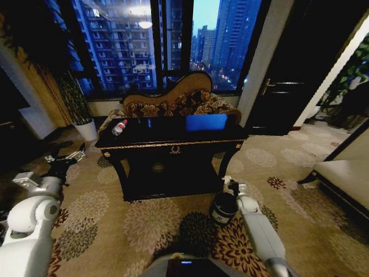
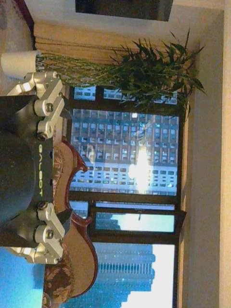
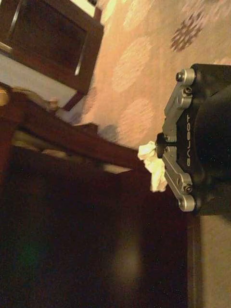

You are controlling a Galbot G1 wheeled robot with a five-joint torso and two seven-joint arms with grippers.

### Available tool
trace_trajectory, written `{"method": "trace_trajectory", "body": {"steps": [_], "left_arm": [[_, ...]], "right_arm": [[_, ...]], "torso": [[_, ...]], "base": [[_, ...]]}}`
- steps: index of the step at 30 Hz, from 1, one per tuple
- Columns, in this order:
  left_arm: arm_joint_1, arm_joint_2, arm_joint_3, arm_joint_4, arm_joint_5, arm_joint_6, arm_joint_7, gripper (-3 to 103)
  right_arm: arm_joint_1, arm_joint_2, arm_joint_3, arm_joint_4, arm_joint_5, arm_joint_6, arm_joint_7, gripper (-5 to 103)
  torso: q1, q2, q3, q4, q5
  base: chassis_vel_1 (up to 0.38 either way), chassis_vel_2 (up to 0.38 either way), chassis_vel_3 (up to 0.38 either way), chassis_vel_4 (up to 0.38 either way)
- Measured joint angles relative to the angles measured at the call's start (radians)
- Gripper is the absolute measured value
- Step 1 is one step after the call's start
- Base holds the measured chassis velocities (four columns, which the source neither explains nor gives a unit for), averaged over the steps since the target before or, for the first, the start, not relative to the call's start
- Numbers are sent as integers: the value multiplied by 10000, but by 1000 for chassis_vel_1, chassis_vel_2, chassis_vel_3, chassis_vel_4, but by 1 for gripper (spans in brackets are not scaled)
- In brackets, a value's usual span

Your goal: Move to the front of the table and place the trash on the table into the trash bin.

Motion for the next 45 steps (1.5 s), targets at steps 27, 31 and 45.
{"method": "trace_trajectory", "body": {"steps": [27,31,45], "left_arm": [[31,48,-67,-1,-31,-29,10,100],[34,25,-59,-12,-32,-29,10,100],[38,-101,67,-244,21,-24,-23,100]], "right_arm": [[-205,220,121,350,-722,-360,2,73],[-340,228,120,918,-195,-349,3,83],[-1571,674,-729,7532,2991,-674,5,100]], "torso": [[-1,0,0,-2,-1],[0,0,0,-2,0],[-1,1,-1,0,-2]], "base": [[0,0,0,0],[0,0,0,0],[0,0,0,0]]}}
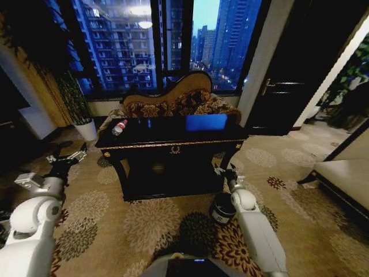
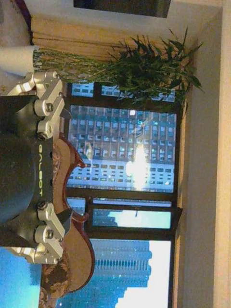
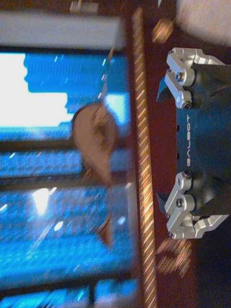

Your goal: Move to the front of the table and place the trash on the table into the trash bin.

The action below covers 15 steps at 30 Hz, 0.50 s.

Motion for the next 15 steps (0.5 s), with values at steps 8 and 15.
{"method": "trace_trajectory", "body": {"steps": [8,15], "left_arm": [[6,-21,-52,-137,-5,-23,-8,100],[-27,-35,-5,-137,132,242,-70,100]], "right_arm": [[-162,-237,-846,2521,769,-546,-1,100],[-396,-408,-872,2807,755,-709,-1,100]], "torso": [[0,1,0,-2,0],[0,0,0,-2,1]], "base": [[0,0,0,0],[0,0,0,0]]}}
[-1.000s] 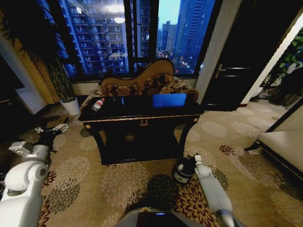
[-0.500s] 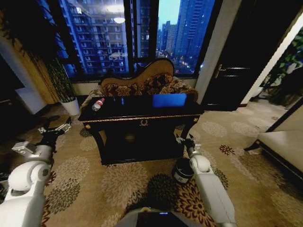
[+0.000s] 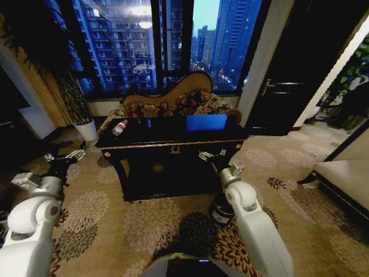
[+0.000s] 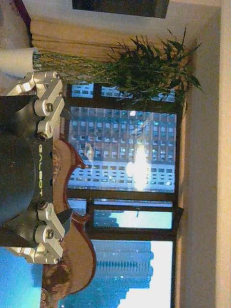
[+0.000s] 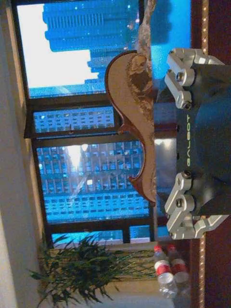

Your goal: Move to the front of the table and place the trash on the table into the trash bin.

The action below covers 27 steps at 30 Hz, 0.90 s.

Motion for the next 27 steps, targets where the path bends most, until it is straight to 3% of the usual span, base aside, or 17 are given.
{"method": "trace_trajectory", "body": {"steps": [8,27], "left_arm": [[-99,118,27,91,76,359,-30,100],[-77,238,-1,129,74,364,-35,100]], "right_arm": [[-99,-9,124,-35,-110,4,-1,100],[-99,-7,48,-102,-332,54,-2,100]], "torso": [[-1,0,0,0,1],[-1,0,0,0,0]], "base": [[0,0,0,0],[-42,47,42,-44]]}}
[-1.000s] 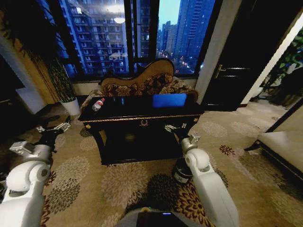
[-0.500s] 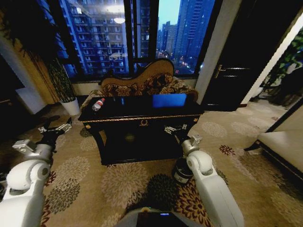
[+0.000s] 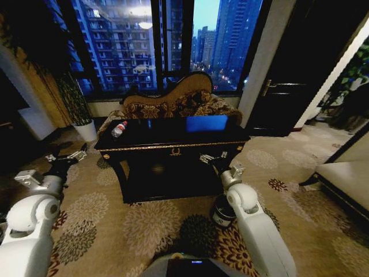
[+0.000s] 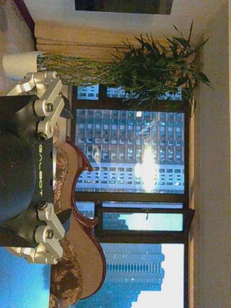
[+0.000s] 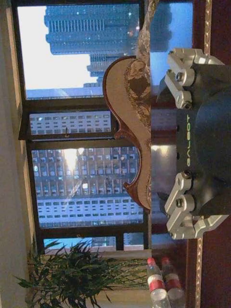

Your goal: Move to the front of the table and place the trash on the table into the trash bin.

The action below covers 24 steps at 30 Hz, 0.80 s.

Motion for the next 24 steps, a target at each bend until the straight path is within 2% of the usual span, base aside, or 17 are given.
{"method": "trace_trajectory", "body": {"steps": [24], "left_arm": [[11,-85,11,-8,-3,-39,45,100]], "right_arm": [[-155,2,-158,20,-39,44,0,100]], "torso": [[2,-1,1,0,0]], "base": [[-120,122,112,-120]]}}
